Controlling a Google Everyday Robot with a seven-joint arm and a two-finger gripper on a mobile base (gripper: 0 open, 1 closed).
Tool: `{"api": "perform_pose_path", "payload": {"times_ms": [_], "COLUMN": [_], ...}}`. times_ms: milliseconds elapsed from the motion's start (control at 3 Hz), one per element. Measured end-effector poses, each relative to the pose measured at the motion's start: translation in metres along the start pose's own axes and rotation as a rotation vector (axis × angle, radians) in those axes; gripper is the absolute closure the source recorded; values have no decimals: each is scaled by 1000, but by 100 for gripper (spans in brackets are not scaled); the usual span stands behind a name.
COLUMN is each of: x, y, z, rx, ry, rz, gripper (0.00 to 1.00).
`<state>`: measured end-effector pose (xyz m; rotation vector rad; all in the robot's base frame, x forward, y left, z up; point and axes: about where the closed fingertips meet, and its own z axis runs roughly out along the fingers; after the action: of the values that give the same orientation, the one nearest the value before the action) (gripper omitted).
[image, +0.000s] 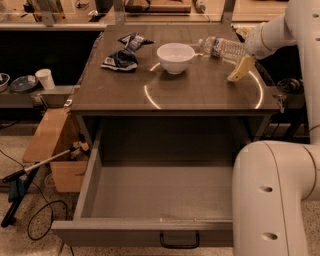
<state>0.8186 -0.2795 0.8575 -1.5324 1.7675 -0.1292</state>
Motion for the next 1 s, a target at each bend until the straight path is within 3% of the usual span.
{"api": "perform_pose_path", "payload": {"times_ms": [333,667,1000], "x": [6,7,6], "y": [-33,-55,-50], "z": [1,-2,9], "rx": [112,201,181], "ry": [96,150,125], "rz": [-71,-119,-111], "gripper": [0,0,0]}}
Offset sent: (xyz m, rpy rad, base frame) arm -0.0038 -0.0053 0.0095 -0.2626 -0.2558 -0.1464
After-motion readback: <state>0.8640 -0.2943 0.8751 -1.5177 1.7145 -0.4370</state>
